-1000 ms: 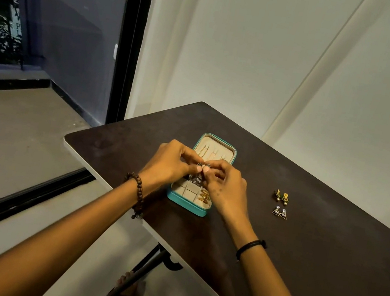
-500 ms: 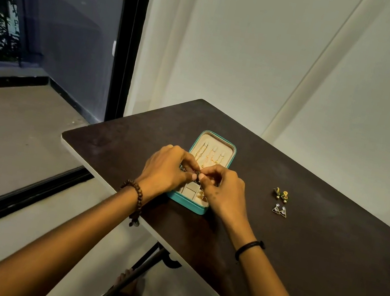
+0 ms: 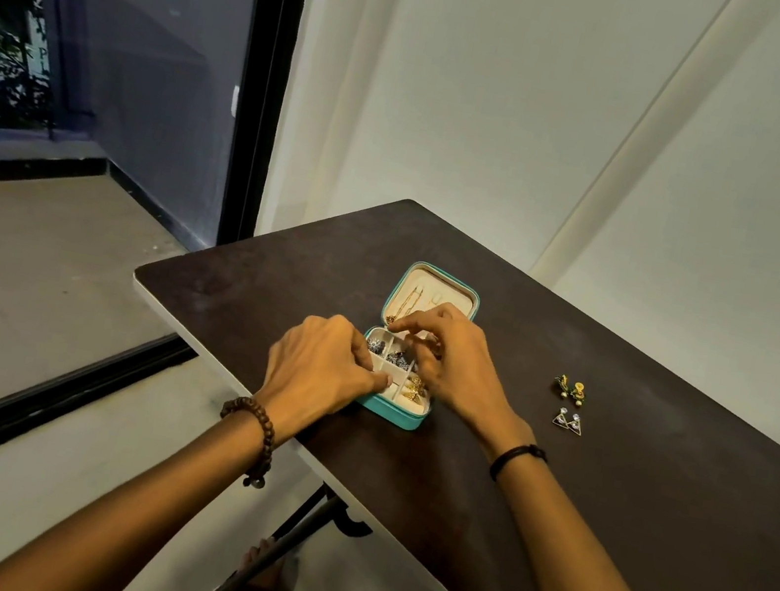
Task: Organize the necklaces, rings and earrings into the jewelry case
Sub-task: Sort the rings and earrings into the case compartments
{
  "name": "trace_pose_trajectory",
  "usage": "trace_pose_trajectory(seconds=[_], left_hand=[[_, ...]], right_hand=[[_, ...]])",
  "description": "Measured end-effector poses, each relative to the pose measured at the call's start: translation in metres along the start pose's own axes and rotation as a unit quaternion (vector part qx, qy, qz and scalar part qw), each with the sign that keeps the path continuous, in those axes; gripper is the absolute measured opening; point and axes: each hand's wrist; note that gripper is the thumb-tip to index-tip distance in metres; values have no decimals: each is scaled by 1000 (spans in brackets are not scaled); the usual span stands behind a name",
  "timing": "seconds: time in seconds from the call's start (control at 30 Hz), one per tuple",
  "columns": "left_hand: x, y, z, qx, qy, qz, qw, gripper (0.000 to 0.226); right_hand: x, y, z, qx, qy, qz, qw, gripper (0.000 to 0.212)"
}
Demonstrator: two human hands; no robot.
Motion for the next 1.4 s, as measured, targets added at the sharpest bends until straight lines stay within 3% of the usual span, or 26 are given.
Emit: trace_pose_trajectory(seconds=[0.13,0.3,0.47,1.4], left_hand=[[0,0,-2,4,-5,-5,1000,28],[1,-1,-3,9,-10,-11,1000,27],[1,-1,-3,22,-8,-12,1000,26],[0,-2,-3,54,-27,-14,998,19]], right_hand=[[-5,-1,5,49,-82,16,995,39],[-7,0,2,95,-91,55,990,37],[-9,0,4,89,-98,35,991,26],[-9,7,-5,40,-52,11,998,19]])
Point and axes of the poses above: each hand's wrist, its own x-axis away from the middle knuckle, its own z-axis out of the back of the hand, y = z × x, and after that the axes turned 12 degrees about -y, right-handed
